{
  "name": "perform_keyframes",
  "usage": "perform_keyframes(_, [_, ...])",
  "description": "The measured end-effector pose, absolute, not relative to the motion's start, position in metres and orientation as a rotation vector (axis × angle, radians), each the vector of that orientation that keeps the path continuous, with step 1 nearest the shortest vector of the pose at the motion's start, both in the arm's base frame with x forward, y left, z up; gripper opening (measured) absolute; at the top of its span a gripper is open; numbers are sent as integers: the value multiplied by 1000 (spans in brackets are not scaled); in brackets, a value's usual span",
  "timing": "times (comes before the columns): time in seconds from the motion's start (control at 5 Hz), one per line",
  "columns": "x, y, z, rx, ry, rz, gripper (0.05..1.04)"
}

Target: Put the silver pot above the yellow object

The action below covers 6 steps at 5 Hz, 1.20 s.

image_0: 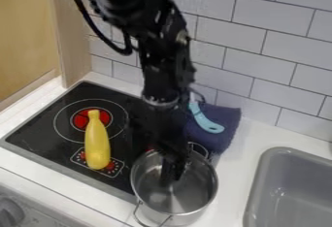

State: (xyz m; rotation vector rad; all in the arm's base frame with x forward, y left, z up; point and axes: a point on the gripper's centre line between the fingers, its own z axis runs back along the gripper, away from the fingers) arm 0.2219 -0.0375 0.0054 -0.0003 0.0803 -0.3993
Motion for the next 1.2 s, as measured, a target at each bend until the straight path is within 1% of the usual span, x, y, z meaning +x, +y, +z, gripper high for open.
perform_keyframes(0.2, [226,-41,-2,-19,69,-409,949])
perform_keyframes(0.6, [222,-44,-1,-41,57,-447,364])
perform_keyframes(0.8, [219,-46,2,-70,69,-452,152])
perform_keyframes(1.0, [219,-49,12,-99,55,-436,69])
perform_keyframes(1.2, [219,-49,26,-113,41,-394,63])
